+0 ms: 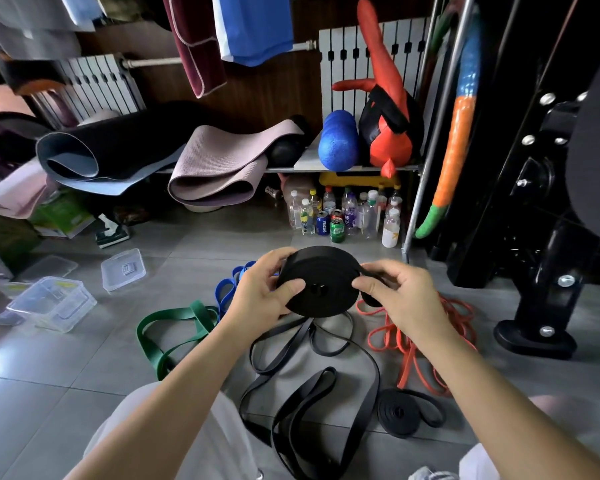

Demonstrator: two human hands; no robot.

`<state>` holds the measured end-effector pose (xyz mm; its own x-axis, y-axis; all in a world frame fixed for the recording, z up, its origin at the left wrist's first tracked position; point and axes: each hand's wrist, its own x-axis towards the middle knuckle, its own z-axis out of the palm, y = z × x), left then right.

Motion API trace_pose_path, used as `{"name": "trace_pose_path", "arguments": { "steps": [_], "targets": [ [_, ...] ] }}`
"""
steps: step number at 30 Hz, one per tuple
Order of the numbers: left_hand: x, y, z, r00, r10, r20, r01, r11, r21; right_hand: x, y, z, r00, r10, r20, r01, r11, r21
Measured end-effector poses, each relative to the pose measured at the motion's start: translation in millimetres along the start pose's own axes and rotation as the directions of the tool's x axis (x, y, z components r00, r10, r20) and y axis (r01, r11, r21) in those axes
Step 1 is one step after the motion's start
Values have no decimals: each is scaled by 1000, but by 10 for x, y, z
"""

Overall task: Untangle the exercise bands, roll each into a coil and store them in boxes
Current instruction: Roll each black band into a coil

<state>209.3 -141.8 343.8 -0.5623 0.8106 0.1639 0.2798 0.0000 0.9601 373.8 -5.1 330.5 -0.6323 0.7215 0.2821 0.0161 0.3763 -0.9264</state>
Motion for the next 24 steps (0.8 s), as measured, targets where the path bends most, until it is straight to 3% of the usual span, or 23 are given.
{"name": "trace_pose_path", "arguments": {
  "steps": [3,5,8,13,15,18,24],
  "targets": [
    [5,-3,1,999,-24,-32,23,999,-29,-35,33,30,967,-251,-49,210,889,-406],
    [8,-5,12,997,-56,-59,52,996,-71,-35,58,64,955,-298,-12,245,807,-537],
    [31,9,59,992,-122,-37,113,976,-189,-39,74,73,977,-212,15,198,883,-425],
    [87,47,296,984,-177,28,179,953,-243,-42,91,-129,986,-94,-139,41,939,-342],
    [144,49,458,982,-185,41,189,952,-242,20,79,-242,989,-84,-122,19,886,-462],
    [264,37,784,980,-184,74,196,955,-221,190,148,-472,998,26,-55,-57,730,-681],
    [525,-228,1614,941,-296,162,328,914,-237,326,722,-1003,963,226,-143,-258,639,-724]
  ]
}}
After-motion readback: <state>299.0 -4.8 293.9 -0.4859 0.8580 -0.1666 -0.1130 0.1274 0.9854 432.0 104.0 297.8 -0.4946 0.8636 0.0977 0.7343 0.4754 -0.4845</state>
